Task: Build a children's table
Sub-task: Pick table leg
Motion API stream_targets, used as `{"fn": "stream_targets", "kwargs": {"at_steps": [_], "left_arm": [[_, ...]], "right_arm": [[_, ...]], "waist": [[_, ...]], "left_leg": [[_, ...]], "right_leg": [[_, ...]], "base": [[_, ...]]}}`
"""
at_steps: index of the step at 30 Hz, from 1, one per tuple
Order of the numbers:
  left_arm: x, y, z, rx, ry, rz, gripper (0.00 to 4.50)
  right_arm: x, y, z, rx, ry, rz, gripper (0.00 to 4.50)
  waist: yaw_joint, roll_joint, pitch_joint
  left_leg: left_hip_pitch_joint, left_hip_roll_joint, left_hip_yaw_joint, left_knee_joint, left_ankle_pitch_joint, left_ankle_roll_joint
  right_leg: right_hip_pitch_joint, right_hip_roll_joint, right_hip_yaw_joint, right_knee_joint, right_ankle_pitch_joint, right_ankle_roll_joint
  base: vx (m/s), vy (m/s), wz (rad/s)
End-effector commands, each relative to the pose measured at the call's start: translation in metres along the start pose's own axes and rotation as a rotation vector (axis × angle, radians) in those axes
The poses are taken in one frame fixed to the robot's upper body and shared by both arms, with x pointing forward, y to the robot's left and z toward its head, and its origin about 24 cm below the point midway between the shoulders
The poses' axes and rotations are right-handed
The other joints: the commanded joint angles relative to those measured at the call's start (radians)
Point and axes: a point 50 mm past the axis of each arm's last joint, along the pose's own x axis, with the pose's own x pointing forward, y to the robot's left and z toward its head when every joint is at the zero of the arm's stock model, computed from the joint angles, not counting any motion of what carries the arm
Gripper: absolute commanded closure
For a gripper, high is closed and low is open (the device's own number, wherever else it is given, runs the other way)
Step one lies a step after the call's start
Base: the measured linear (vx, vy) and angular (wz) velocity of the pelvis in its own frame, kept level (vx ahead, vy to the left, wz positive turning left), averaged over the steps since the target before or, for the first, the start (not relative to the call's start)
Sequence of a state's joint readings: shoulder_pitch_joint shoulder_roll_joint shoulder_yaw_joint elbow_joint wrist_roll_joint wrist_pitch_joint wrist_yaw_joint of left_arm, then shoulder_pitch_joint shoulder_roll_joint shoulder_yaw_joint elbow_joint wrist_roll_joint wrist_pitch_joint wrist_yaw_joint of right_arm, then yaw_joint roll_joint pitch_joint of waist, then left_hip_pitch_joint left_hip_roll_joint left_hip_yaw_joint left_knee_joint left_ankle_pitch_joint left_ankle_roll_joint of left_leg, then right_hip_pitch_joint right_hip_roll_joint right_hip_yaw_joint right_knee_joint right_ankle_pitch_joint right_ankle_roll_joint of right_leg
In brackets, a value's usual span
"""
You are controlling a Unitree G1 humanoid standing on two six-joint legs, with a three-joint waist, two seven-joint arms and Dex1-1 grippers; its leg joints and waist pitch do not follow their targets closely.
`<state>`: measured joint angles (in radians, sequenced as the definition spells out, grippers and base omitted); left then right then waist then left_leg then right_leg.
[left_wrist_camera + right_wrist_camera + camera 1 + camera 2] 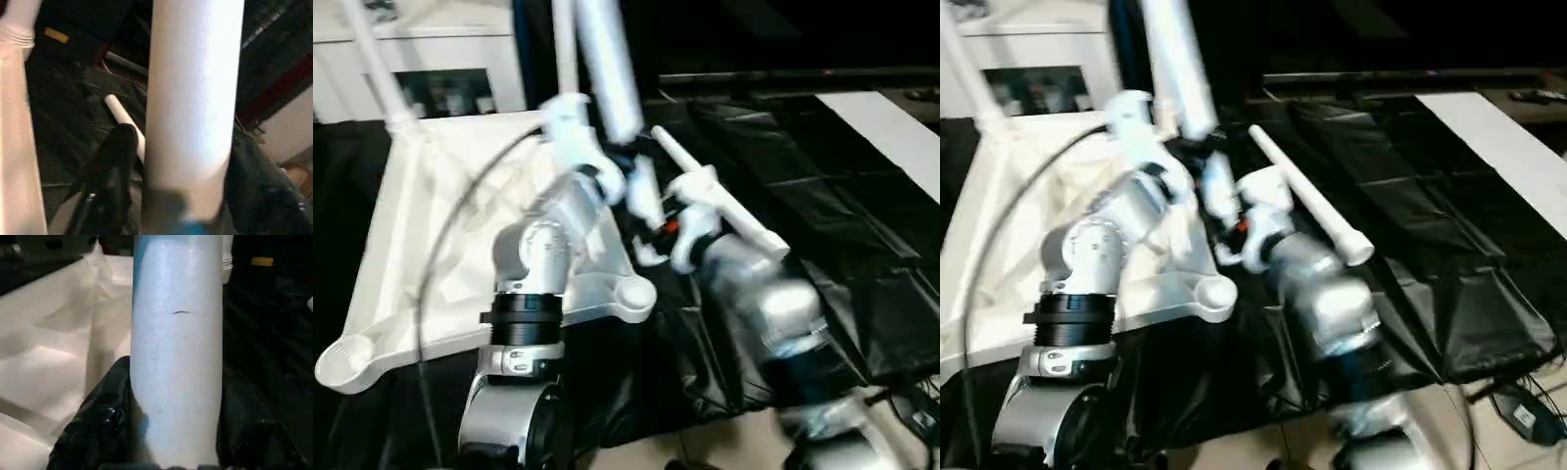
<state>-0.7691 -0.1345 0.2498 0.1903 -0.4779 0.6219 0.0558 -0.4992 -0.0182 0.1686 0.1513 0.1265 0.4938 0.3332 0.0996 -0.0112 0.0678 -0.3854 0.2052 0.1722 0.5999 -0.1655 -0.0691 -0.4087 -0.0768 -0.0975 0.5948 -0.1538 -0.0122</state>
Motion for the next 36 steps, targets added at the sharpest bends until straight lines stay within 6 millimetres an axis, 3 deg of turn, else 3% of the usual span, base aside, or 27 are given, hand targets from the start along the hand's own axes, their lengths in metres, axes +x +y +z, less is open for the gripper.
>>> {"fn": "stream_targets", "kwargs": {"at_steps": [1, 9, 10, 14, 19, 24, 27, 29, 32, 36], "left_arm": [[0.001, -0.017, -0.015, -0.076, 0.021, -0.007, 1.98], [-0.001, -0.023, -0.017, -0.126, 0.005, -0.037, 2.56], [-0.001, -0.023, -0.016, -0.124, 0.003, -0.043, 2.57], [0.001, -0.023, -0.009, -0.075, -0.011, -0.097, 2.62], [0.001, -0.016, 0.007, 0.017, 0.005, -0.226, 2.66], [0.001, -0.014, 0.017, 0.062, 0.030, -0.310, 2.66], [0.000, -0.016, 0.020, 0.071, 0.035, -0.342, 2.66], [0.000, -0.018, 0.020, 0.080, 0.041, -0.371, 2.66], [-0.002, -0.022, 0.020, 0.080, 0.054, -0.418, 2.66], [-0.008, -0.030, 0.017, 0.073, 0.093, -0.542, 2.66]], "right_arm": [[-0.002, -0.005, 0.016, -0.027, -0.085, -0.060, 2.56], [-0.002, 0.000, 0.024, -0.009, -0.165, -0.058, 2.56], [-0.002, 0.001, 0.025, -0.009, -0.175, -0.048, 2.00], [-0.005, -0.002, 0.029, 0.038, -0.192, 0.016, 1.80], [-0.029, -0.030, 0.039, 0.108, -0.169, 0.275, 1.37], [-0.054, -0.057, 0.044, 0.158, -0.106, 0.442, 1.31], [-0.059, -0.069, 0.048, 0.171, -0.085, 0.465, 1.31], [-0.059, -0.076, 0.052, 0.181, -0.073, 0.477, 1.31], [-0.059, -0.078, 0.056, 0.195, -0.058, 0.528, 1.31], [-0.058, -0.078, 0.057, 0.212, -0.021, 0.602, 1.31]], "waist": [[-0.003, 0.006, -0.084], [-0.011, 0.006, -0.081], [-0.011, 0.007, -0.081], [-0.012, 0.004, -0.083], [-0.005, 0.007, -0.084], [-0.002, -0.003, -0.088], [-0.006, -0.011, -0.087], [-0.005, -0.010, -0.087], [-0.002, -0.018, -0.086], [0.003, -0.018, -0.088]], "left_leg": [[0.019, 0.020, -0.007, -0.069, -0.200, -0.020], [0.018, 0.019, -0.009, -0.072, -0.236, -0.024], [0.018, 0.020, -0.009, -0.073, -0.239, -0.024], [0.018, 0.017, -0.007, -0.070, -0.232, -0.009], [0.022, 0.021, -0.006, -0.067, -0.207, 0.015], [0.016, 0.018, -0.005, -0.059, -0.163, 0.042], [0.013, 0.018, -0.003, -0.057, -0.152, 0.047], [0.014, 0.018, -0.001, -0.054, -0.149, 0.047], [0.015, 0.019, 0.000, -0.053, -0.143, 0.049], [0.015, 0.020, 0.000, -0.052, -0.130, 0.050]], "right_leg": [[0.055, -0.059, 0.050, -0.070, -0.238, -0.112], [0.056, -0.060, 0.049, -0.073, -0.263, -0.100], [0.056, -0.060, 0.049, -0.074, -0.265, -0.098], [0.058, -0.059, 0.049, -0.074, -0.260, -0.090], [0.062, -0.056, 0.050, -0.068, -0.206, -0.120], [0.073, -0.061, 0.048, -0.063, -0.194, -0.161], [0.070, -0.062, 0.046, -0.064, -0.218, -0.174], [0.068, -0.064, 0.045, -0.065, -0.238, -0.176], [0.065, -0.063, 0.045, -0.069, -0.272, -0.167], [0.065, -0.064, 0.044, -0.063, -0.253, -0.178]], "base": [[0.000, 0.000, 0.00], [0.000, 0.000, 0.00], [0.000, 0.000, 0.00], [0.000, 0.000, 0.00], [0.000, 0.000, 0.00], [0.000, 0.000, 0.00], [0.000, 0.000, 0.00], [0.000, 0.000, 0.00], [0.000, 0.000, 0.00], [0.000, 0.000, 0.00]]}}
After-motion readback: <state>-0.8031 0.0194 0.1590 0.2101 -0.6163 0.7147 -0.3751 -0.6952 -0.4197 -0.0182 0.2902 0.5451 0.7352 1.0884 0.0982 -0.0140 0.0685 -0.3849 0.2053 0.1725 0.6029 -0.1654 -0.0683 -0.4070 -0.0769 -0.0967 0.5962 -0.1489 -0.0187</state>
